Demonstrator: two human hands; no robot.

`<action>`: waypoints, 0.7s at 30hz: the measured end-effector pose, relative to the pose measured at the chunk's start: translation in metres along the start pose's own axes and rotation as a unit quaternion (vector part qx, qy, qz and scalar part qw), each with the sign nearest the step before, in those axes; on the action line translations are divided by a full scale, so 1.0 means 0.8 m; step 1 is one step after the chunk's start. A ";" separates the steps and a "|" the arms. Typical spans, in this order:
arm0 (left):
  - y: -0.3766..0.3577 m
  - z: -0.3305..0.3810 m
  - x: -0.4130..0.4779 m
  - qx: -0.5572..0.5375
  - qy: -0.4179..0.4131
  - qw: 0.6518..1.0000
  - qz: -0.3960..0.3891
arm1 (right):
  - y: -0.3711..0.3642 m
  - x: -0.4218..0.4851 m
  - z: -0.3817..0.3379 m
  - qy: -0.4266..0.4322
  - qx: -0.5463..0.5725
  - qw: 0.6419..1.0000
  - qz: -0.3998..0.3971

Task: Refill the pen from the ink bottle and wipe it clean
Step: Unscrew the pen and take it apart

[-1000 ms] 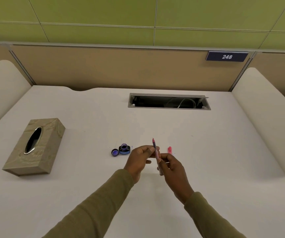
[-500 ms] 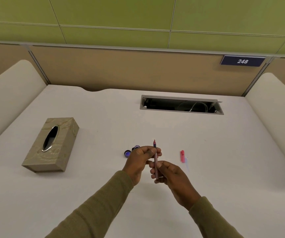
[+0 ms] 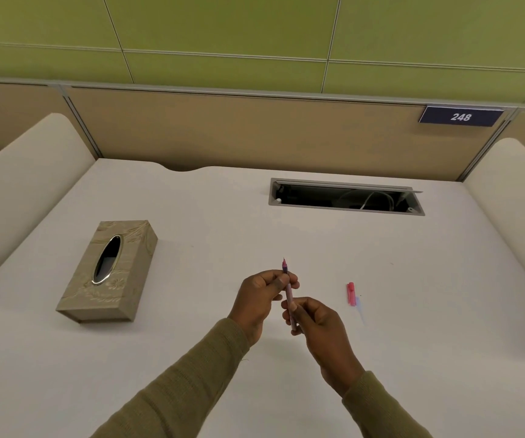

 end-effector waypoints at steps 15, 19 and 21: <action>0.021 0.005 0.007 -0.002 0.008 1.000 0.028 | -0.033 -0.009 0.011 -0.114 0.166 0.974 -0.104; 0.024 0.007 0.008 -0.005 0.011 1.000 0.024 | -0.032 -0.008 0.009 -0.112 0.180 0.972 -0.098; 0.024 0.009 0.008 -0.003 0.012 1.000 0.020 | -0.031 -0.005 0.007 -0.109 0.183 0.972 -0.099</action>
Point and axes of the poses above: each hand's wrist, its own x-axis towards the middle knuckle, its own y-axis out of the back of the hand, z = x × y, the point moved 6 cm from there along x, towards the middle knuckle, and after that the axes turned 5 degrees about -y, right-handed, at the moved point
